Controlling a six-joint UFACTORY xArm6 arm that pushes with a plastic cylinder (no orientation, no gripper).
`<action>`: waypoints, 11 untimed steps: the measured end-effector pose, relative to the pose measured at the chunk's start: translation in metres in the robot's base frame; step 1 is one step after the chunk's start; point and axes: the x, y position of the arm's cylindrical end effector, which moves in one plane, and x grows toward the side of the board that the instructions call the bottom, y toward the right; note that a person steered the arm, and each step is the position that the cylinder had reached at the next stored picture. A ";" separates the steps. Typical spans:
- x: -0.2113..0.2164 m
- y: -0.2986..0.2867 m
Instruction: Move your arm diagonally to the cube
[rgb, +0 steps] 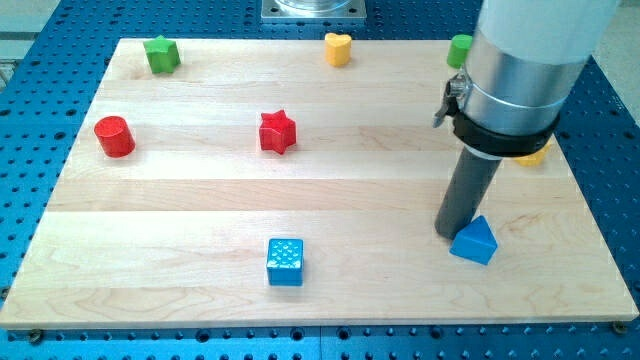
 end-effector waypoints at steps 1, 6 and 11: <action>0.018 0.032; -0.025 -0.256; -0.067 -0.330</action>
